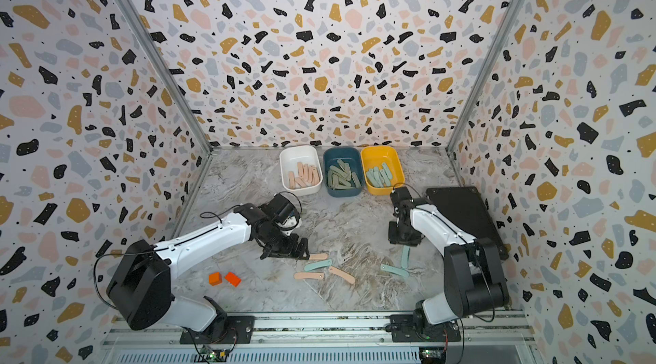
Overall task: Place the fruit knives into the storage box by color
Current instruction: Pick up the fruit knife from the center of the board.
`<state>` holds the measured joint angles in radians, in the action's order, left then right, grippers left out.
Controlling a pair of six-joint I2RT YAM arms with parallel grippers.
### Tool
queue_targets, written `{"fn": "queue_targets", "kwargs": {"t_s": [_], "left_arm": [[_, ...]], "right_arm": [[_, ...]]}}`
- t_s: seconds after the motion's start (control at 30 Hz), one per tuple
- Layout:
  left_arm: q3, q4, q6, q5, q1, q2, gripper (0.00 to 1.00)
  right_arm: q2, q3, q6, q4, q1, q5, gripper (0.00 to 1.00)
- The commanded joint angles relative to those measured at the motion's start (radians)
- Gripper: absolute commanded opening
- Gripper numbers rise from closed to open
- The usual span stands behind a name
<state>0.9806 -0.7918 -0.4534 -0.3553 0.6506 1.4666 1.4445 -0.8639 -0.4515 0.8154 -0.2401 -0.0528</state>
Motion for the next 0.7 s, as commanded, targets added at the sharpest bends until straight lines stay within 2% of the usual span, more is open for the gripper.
{"fn": "queue_targets", "kwargs": {"t_s": [0.0,0.27,0.43,0.67], "left_arm": [[-0.022,0.025,-0.015,0.026,0.005,-0.010,0.99],[-0.026,0.038,-0.014,0.023,0.005,-0.030,0.99],[-0.034,0.044,0.002,0.013,0.005,-0.021,0.99],[-0.042,0.056,0.005,0.012,0.006,-0.016,0.99]], "right_arm": [[-0.063,0.034,-0.067,0.006,-0.002,-0.004,0.47],[-0.104,0.101,-0.139,-0.003,0.005,-0.033,0.55],[-0.112,0.148,-0.170,-0.040,0.011,0.005,0.59],[-0.098,0.220,-0.193,-0.122,0.012,0.071,0.53]]}}
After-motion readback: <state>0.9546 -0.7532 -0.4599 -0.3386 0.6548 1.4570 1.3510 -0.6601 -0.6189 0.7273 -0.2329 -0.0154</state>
